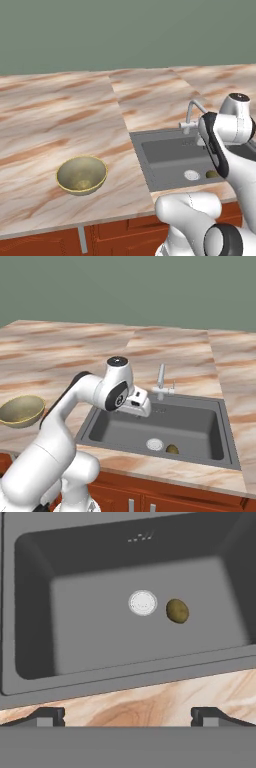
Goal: Pick the eggplants from the cabinet and place them in one bowl. Pick the potato from the sink and place it in the other bowl.
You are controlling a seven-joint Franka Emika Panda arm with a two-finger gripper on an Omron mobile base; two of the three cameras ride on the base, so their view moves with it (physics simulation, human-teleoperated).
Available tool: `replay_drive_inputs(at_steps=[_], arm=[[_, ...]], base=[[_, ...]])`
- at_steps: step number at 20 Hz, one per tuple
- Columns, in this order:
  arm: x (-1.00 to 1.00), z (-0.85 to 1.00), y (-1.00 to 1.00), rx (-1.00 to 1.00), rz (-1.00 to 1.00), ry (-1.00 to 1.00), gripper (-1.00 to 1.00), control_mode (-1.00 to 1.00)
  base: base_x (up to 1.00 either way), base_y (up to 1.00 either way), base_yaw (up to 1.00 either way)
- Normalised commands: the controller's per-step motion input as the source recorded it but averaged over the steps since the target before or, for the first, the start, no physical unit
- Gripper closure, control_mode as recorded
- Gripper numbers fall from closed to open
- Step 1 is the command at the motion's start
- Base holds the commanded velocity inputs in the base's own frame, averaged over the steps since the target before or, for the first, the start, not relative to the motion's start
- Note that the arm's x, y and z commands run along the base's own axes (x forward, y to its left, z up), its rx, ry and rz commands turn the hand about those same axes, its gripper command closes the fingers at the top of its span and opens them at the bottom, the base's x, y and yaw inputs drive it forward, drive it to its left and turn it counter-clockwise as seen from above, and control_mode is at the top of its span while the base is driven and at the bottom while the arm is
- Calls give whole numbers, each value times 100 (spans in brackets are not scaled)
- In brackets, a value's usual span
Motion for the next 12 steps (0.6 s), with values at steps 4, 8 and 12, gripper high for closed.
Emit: replay_drive_inputs(at_steps=[4, 8, 12], arm=[[0, -11, -37, 0, 4, 0, -100, -100], [0, -14, -36, 0, 7, 0, -100, -100], [0, -16, -28, 0, 7, 0, -100, -100]], base=[[0, 0, 0], [0, 0, 0], [0, 0, 0]])
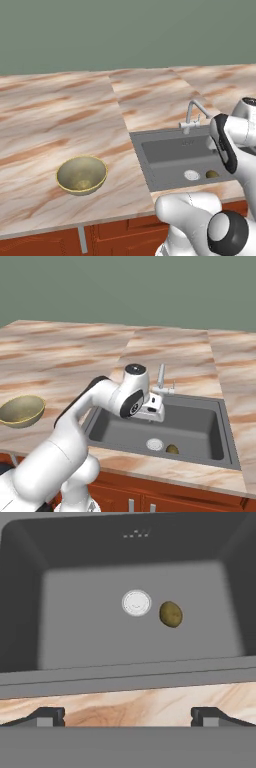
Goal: Pick the eggplants from the cabinet and place them in one bowl. Pick the potato from the sink and place it in the other bowl.
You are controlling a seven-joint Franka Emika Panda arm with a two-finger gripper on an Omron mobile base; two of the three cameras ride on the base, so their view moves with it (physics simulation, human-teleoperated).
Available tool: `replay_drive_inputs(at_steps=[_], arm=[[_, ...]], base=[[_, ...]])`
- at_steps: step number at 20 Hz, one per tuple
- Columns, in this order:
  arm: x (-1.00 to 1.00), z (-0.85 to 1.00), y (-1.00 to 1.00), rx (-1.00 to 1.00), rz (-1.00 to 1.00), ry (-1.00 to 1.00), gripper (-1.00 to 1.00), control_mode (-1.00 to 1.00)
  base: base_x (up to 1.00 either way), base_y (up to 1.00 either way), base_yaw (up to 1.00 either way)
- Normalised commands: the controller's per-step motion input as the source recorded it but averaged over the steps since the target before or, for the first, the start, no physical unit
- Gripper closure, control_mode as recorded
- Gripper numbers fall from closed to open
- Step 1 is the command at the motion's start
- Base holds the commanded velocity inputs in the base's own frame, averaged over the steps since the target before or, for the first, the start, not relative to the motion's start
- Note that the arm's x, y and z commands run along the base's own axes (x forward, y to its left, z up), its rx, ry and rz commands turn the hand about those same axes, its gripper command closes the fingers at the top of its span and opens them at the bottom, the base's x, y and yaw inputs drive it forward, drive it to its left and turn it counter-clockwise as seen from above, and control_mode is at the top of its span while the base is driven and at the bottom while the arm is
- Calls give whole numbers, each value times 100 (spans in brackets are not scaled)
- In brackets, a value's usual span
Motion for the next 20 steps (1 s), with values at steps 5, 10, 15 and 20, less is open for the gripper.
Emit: replay_drive_inputs(at_steps=[5, 10, 15, 20], arm=[[1, -17, -26, 0, 5, 0, -100, -100], [7, -17, -22, -1, 1, 0, -100, -100], [16, -17, -18, -1, 0, 0, -100, -100], [18, -17, -19, 0, 0, 0, -100, -100]], base=[[0, 0, 0], [0, 0, 0], [0, 0, 0], [0, 0, 0]])
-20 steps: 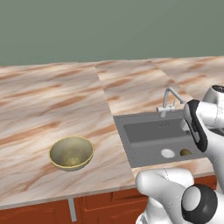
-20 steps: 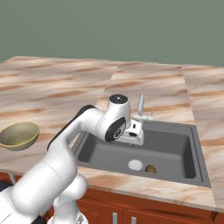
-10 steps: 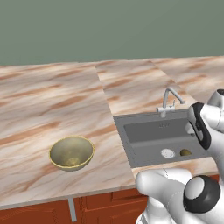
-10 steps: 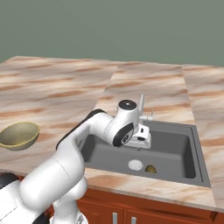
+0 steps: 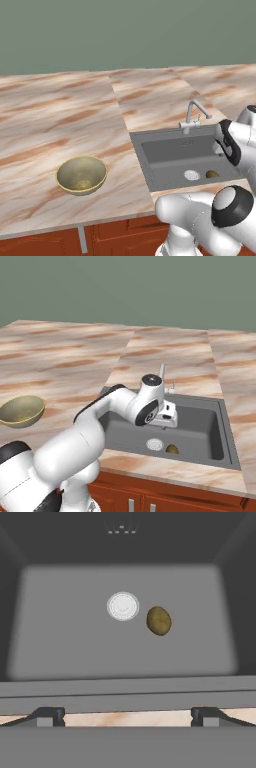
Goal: Pick the eggplants from the cabinet and place them in one bowl. Pick the potato from the sink and place it in the other bowl.
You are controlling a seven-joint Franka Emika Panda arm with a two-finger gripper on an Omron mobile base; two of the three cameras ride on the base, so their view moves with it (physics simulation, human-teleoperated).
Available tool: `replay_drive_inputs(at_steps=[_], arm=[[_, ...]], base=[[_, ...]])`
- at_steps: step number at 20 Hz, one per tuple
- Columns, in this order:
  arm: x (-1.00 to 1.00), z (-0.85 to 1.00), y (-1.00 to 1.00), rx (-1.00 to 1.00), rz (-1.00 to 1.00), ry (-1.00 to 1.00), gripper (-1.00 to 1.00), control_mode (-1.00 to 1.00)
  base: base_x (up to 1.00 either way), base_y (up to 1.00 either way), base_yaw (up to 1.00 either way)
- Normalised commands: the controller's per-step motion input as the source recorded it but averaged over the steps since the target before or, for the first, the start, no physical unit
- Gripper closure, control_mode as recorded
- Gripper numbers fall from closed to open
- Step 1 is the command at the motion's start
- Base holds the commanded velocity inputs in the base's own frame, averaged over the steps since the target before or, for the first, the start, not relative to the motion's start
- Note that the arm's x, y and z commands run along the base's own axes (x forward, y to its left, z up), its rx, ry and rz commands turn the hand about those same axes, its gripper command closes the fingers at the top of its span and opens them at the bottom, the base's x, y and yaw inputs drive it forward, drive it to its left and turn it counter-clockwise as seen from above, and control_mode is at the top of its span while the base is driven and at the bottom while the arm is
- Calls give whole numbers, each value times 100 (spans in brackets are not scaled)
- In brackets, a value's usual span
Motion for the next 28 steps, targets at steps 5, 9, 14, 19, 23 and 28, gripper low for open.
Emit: replay_drive_inputs(at_steps=[5, 9, 14, 19, 23, 28], arm=[[17, -17, -19, 0, 0, 0, -100, -100], [17, -18, -19, -1, 0, 0, -100, -100], [19, -16, -13, -1, 0, 0, -100, -100], [21, -16, -10, -1, 0, 0, -100, -100], [17, -17, -11, 0, 0, 0, -100, -100], [13, -19, -12, 0, 0, 1, -100, -100]], base=[[0, 0, 0], [0, 0, 0], [0, 0, 0], [0, 0, 0], [0, 0, 0], [0, 0, 0]])
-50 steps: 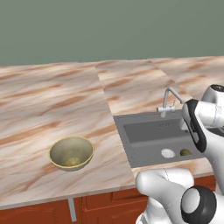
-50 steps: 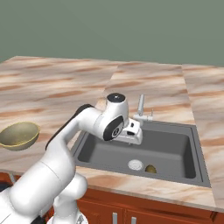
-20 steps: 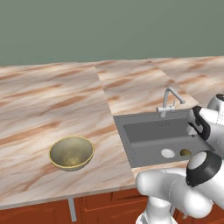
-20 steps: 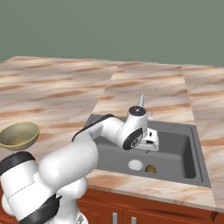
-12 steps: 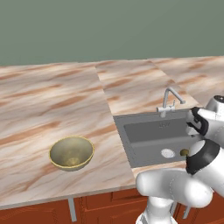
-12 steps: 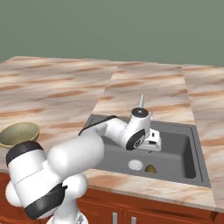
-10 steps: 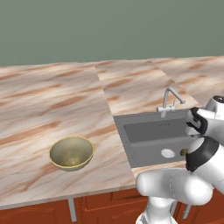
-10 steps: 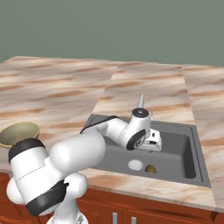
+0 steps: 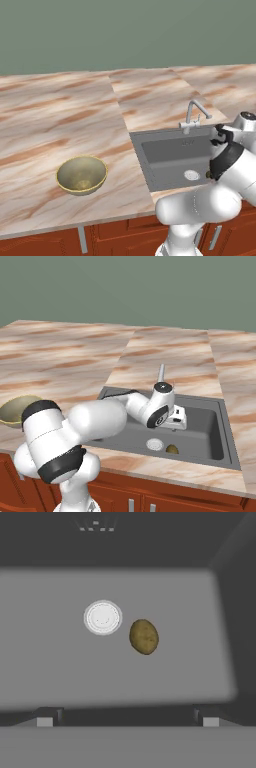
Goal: Pick the eggplants from the cabinet and place them in one bowl. Pick the potato from the sink and place it in the other bowl.
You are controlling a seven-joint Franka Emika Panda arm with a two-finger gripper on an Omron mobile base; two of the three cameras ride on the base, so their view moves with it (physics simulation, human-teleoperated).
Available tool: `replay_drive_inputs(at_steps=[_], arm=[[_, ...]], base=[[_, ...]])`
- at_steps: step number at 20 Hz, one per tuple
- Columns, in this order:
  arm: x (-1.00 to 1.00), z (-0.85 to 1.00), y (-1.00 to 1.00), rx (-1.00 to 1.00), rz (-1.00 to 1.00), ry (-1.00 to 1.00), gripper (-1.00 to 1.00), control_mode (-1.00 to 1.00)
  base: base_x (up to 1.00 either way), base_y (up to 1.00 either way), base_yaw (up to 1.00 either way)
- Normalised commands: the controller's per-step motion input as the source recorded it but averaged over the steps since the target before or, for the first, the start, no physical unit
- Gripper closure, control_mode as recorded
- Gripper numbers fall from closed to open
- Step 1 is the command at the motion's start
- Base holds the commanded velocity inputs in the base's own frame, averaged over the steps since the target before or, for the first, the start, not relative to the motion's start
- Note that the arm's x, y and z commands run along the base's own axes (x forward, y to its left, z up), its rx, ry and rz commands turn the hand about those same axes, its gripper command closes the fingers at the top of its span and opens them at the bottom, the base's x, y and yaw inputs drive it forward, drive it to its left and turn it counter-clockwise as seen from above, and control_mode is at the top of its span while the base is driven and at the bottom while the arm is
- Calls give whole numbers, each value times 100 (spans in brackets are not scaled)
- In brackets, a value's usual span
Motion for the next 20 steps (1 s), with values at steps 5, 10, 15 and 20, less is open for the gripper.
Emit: replay_drive_inputs(at_steps=[5, 10, 15, 20], arm=[[13, -21, -13, 0, 0, 1, -100, -100], [14, -20, -10, 0, 0, 0, -100, -100], [15, -18, -10, 0, 0, 0, -100, -100], [14, -18, -10, 0, 0, 0, -100, -100]], base=[[0, 0, 0], [0, 0, 0], [0, 0, 0], [0, 0, 0]])
